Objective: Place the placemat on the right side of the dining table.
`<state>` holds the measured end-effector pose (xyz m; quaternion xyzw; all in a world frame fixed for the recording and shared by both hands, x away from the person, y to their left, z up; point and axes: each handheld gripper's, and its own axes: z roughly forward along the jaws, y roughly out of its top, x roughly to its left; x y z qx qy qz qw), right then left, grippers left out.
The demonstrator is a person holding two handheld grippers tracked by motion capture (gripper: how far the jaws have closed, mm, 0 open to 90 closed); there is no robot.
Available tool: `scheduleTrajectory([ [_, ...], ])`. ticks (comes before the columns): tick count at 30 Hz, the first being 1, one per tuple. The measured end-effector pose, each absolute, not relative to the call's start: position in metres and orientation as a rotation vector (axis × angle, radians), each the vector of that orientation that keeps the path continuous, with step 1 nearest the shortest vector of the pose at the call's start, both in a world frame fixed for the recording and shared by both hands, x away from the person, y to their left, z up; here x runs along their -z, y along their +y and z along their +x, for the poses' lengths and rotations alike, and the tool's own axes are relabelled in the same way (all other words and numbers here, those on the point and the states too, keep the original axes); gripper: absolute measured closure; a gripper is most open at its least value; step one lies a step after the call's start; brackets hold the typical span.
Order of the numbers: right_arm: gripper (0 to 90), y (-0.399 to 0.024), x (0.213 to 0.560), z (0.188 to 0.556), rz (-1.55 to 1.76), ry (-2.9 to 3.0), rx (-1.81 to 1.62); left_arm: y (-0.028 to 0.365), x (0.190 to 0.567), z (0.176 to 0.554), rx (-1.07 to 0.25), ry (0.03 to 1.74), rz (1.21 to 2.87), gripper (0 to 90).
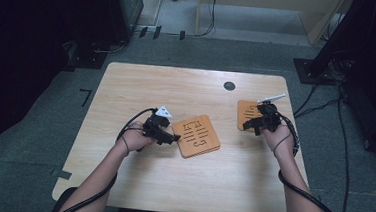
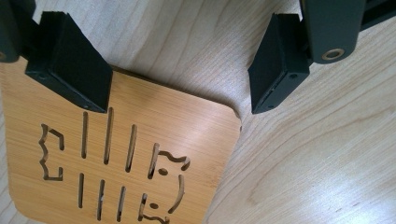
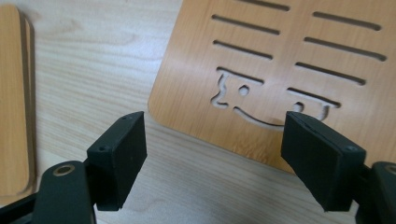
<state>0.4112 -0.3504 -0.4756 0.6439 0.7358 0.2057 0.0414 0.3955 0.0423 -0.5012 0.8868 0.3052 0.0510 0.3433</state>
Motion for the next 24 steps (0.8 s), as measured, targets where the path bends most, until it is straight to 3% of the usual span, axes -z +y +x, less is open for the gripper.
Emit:
scheduleTrajectory([
  [24, 21.7, -0.313, 0.483, 0.395, 1.815, 2.358, -0.656, 0.04, 0.5, 0.393, -0.142, 0.779, 2.319, 20.7],
])
